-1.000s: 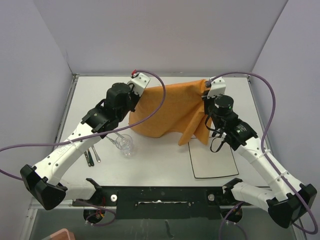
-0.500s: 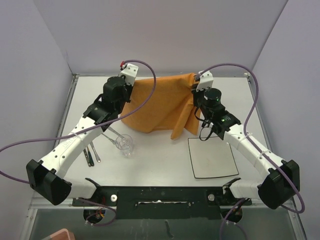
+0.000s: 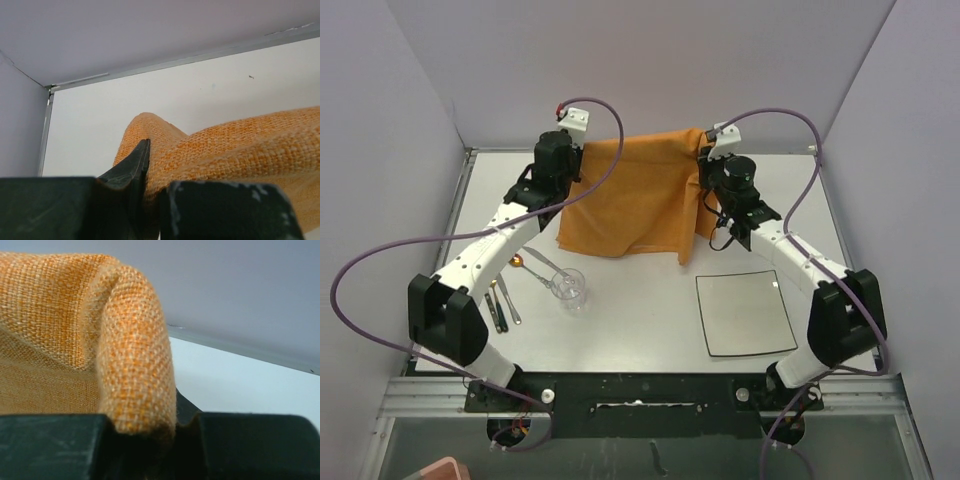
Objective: Set the dinner table for one person
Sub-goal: Flatten out the napkin at the center of the board.
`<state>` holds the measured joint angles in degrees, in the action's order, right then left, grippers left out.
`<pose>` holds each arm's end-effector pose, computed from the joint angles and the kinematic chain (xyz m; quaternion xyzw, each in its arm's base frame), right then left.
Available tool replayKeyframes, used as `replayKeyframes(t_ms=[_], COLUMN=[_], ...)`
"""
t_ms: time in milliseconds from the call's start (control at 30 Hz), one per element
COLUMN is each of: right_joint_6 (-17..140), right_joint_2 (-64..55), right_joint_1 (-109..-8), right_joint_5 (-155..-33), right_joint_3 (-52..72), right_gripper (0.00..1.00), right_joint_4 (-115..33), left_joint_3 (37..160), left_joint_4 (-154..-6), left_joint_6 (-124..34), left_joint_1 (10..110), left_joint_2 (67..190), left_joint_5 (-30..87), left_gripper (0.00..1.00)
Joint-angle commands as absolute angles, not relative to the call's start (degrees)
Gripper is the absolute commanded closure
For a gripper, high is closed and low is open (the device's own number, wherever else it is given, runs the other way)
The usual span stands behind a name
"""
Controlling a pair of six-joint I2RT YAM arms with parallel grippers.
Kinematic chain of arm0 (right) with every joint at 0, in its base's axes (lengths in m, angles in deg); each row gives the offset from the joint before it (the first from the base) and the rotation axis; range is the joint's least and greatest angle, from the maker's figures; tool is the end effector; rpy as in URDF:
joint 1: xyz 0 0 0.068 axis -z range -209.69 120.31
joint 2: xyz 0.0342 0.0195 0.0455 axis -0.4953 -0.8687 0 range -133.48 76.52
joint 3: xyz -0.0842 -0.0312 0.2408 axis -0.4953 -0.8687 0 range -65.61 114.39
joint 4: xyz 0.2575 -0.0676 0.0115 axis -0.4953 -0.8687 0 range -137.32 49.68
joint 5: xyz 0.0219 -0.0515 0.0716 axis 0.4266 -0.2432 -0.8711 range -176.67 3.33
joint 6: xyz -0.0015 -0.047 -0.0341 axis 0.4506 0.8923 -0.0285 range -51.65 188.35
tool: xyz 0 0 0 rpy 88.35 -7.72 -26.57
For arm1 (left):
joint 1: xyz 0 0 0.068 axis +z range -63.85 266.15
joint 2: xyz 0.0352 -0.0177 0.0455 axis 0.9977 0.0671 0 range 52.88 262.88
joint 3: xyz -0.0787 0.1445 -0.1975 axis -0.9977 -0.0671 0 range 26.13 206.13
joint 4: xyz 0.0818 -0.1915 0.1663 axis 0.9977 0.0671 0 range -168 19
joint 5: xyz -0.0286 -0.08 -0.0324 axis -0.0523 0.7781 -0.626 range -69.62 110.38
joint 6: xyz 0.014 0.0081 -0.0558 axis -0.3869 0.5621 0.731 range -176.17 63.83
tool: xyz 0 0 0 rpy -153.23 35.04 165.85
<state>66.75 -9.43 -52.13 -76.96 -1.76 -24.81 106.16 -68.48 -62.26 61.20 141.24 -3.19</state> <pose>0.3459 0.1352 0.3087 -0.0791 0.7418 0.0763 0.6615 0.3481 -0.1436 0.3498 0.0958 0.7945 0.0684 0.5957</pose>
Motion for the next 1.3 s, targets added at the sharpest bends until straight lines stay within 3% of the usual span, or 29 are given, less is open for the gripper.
replayKeyframes(t_ms=[0,233,567,833,967,1100,1267], right_joint_6=[66.73,68.62,67.57,70.12,69.70,64.50,55.71], right_joint_2=[-14.87,-23.04,-29.04,-32.40,-32.70,-28.58,-15.33], right_joint_1=[-45.82,-43.48,-41.69,-41.56,-41.56,-42.48,-50.47], right_joint_5=[-72.01,-75.99,-81.70,-94.94,-101.69,-104.79,-97.28], right_joint_3=[2.96,6.29,15.27,25.71,24.61,9.35,-22.78], right_gripper=[1.00,1.00,1.00,1.00,1.00,1.00,1.00], right_joint_4=[-15.70,-10.12,-6.61,-3.83,-2.73,0.74,9.65], left_joint_3=[117.00,131.38,138.97,149.88,154.09,142.42,107.47], left_joint_4=[-74.29,-68.42,-69.15,-71.04,-68.55,-61.38,-59.75], left_joint_6=[-56.10,-53.66,-53.84,-54.41,-53.63,-49.10,-37.43], left_joint_1=[67.19,67.14,67.54,67.74,67.28,65.66,56.52], left_joint_2=[145.59,158.12,163.68,166.25,166.93,163.96,148.63], left_joint_5=[-9.64,-8.49,-8.71,-1.52,0.35,2.95,-6.71], left_gripper=[1.00,1.00,1.00,1.00,1.00,1.00,1.00])
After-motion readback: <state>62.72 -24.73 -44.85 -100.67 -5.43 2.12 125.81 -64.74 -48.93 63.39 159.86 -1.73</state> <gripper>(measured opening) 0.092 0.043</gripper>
